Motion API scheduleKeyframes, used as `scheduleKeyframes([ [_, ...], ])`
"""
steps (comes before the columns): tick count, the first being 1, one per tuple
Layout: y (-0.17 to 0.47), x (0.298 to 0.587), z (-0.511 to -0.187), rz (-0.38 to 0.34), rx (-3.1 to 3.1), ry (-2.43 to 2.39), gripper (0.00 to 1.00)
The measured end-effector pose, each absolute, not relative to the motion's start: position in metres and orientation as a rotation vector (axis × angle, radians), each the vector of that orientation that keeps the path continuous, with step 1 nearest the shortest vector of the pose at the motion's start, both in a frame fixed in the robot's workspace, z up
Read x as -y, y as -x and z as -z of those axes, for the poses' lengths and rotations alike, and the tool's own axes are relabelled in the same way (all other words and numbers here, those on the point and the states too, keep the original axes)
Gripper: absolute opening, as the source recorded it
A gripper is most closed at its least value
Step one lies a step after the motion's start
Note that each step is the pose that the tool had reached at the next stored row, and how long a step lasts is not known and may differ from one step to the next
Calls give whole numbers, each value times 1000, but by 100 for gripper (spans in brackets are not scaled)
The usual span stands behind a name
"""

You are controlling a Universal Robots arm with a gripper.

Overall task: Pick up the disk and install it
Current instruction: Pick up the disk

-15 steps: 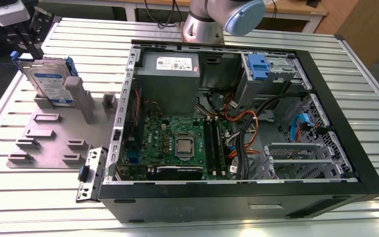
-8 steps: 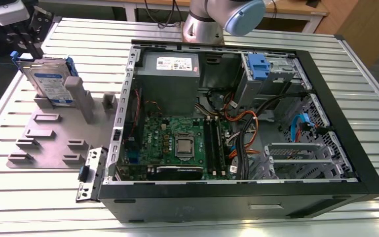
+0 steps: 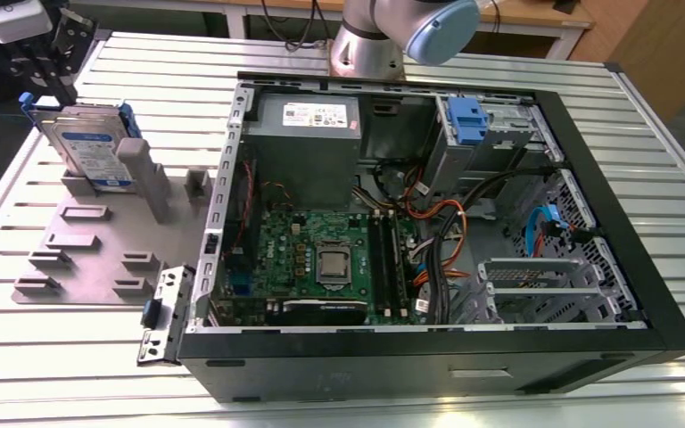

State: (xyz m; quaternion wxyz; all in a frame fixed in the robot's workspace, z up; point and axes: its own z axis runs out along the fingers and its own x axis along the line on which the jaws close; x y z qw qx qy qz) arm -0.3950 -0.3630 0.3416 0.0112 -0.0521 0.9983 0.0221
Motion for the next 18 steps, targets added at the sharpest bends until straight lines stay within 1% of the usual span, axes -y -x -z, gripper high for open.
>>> scheduleKeyframes([
  [18, 395, 363, -344, -69, -3114, 180, 11],
])
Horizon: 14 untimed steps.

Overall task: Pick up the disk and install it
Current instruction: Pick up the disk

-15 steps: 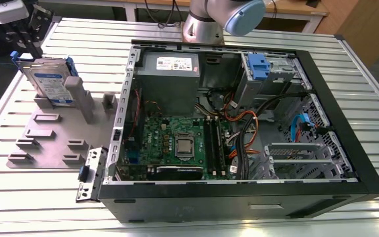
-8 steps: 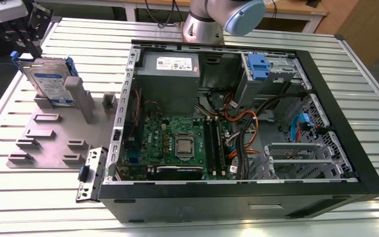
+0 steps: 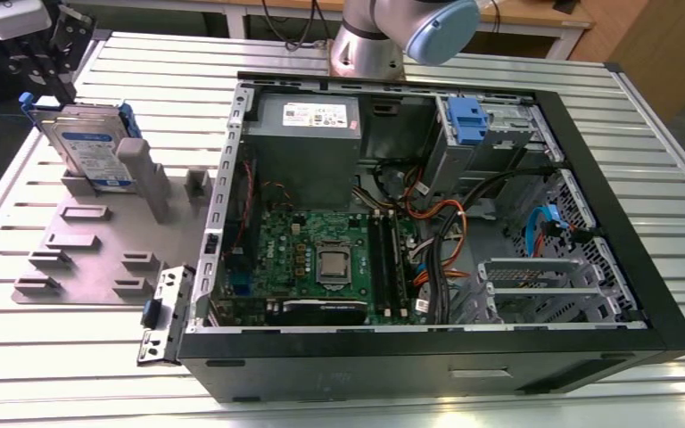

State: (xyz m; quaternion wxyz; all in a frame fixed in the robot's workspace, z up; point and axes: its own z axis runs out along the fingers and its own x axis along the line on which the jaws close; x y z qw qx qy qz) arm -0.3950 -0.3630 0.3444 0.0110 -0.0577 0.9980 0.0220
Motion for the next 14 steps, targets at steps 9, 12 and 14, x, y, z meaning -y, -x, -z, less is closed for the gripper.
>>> scheduleKeyframes([
  [9, 395, 363, -344, -70, -3104, 326, 11],
  [12, 395, 363, -344, -71, -3096, 397, 11],
  [14, 395, 363, -344, -71, -3094, 415, 11],
])
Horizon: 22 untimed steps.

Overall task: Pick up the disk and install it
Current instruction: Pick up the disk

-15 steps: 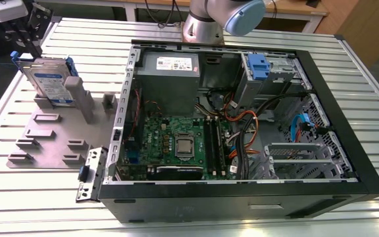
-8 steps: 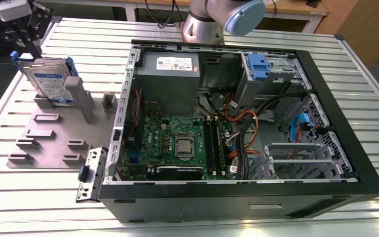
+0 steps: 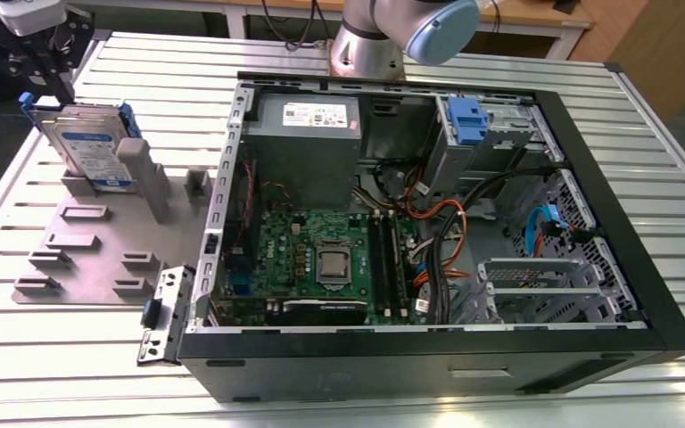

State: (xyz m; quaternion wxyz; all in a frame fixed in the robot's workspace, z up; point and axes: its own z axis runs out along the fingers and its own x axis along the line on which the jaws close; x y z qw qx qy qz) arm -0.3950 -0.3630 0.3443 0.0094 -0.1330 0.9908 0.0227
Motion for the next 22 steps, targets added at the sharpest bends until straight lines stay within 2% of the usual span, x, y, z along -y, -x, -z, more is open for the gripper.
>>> scheduleKeyframes([
  [22, 395, 363, -344, -72, -3078, 533, 11],
])
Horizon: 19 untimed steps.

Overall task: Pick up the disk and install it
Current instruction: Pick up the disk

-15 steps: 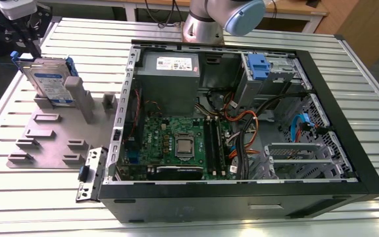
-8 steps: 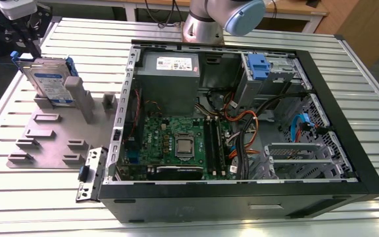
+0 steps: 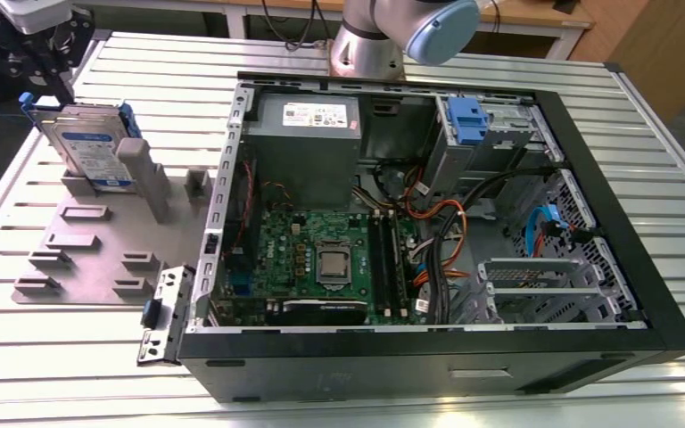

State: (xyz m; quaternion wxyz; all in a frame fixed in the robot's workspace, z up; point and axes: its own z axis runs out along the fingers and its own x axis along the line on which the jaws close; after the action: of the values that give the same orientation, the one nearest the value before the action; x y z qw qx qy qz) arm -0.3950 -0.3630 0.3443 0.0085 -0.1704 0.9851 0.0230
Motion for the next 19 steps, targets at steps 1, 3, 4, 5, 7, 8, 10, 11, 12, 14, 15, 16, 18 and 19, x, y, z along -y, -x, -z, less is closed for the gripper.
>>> scheduleKeyframes([
  [1, 395, 363, -344, -72, -3074, 555, 11],
  [3, 395, 363, -344, -73, -3066, 603, 11],
  [4, 395, 363, -344, -73, -3061, 629, 11],
  [5, 395, 363, -344, -73, -3056, 655, 11],
  [7, 395, 363, -344, -73, -3045, 709, 11],
  [8, 395, 363, -344, -74, -3039, 736, 11],
  [10, 395, 363, -344, -74, -3026, 789, 11],
  [11, 395, 363, -344, -74, -3020, 816, 11],
  [12, 395, 363, -344, -74, -3013, 842, 11],
  [14, 395, 363, -344, -75, -2998, 896, 11],
  [15, 395, 363, -344, -75, -2991, 923, 11],
  [16, 395, 363, -344, -75, -2983, 950, 11],
  [18, 395, 363, -344, -75, -2966, 1003, 11],
  [19, 395, 363, -344, -76, -2956, 1033, 11],
])
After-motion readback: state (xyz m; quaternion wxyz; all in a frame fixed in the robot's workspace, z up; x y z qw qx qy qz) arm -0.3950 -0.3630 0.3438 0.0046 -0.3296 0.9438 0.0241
